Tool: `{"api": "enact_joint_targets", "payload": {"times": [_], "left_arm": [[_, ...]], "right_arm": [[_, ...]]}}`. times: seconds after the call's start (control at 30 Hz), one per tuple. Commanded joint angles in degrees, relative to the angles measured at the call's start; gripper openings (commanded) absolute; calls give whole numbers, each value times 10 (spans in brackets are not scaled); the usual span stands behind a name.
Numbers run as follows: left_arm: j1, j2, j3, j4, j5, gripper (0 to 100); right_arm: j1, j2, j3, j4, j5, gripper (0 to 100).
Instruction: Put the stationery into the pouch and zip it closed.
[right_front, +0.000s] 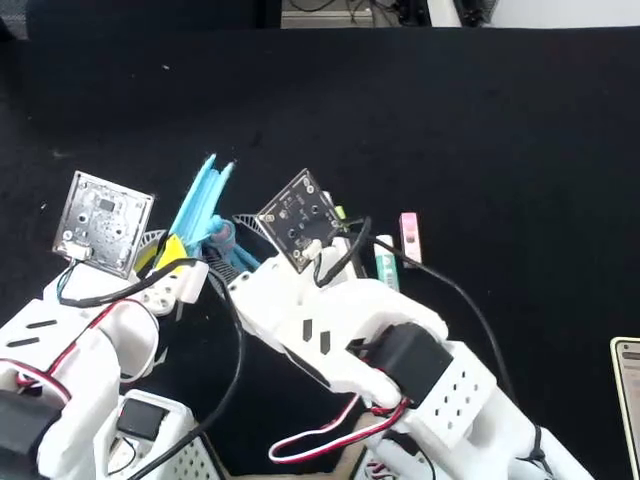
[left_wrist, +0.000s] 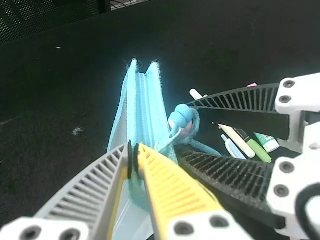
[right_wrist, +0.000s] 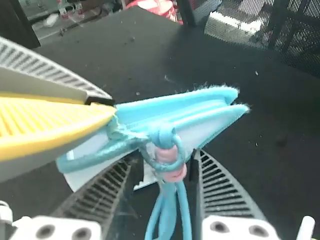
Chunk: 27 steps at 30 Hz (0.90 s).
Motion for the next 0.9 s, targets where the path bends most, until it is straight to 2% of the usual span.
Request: {"api": "enact_joint_targets", "payload": {"times": [0.0, 0.13, 0.3, 0.5, 0.7, 0.87], "left_arm": [[0, 2, 4, -1, 0, 30], [-1, 2, 3, -1, 0, 30], [-2, 2, 5, -1, 0, 30], [0, 2, 4, -1, 0, 30], [0, 2, 2, -1, 0, 30], [1, 2, 2, -1, 0, 30]], "right_arm": [[12, 1, -7, 2, -2, 158], [13, 0, -7, -13, 4, 141], [23, -28, 0, -13, 93, 8], [55, -89, 26, -13, 91, 34], [54, -73, 90, -15, 82, 215], [54, -58, 137, -74, 55, 215]]}}
